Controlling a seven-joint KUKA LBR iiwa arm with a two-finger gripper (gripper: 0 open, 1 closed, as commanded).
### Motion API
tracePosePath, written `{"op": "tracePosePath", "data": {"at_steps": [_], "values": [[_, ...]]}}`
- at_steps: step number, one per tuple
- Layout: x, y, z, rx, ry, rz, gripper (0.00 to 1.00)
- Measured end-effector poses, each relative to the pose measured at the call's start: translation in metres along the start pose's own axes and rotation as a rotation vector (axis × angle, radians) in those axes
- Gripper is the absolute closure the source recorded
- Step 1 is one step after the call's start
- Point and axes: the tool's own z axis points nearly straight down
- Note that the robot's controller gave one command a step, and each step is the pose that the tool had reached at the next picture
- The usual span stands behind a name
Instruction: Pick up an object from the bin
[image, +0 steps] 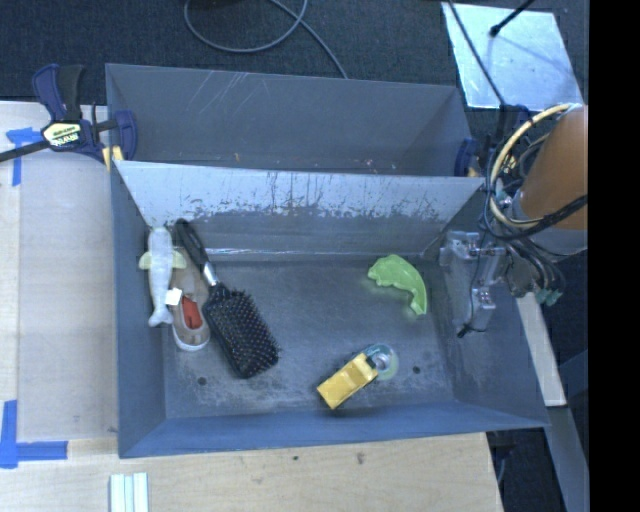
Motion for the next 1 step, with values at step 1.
{"op": "tracePosePath", "data": {"at_steps": [1], "values": [[-0.0009, 0.0007, -0.0046, 0.001, -0.006, -0.003, 0.0]]}}
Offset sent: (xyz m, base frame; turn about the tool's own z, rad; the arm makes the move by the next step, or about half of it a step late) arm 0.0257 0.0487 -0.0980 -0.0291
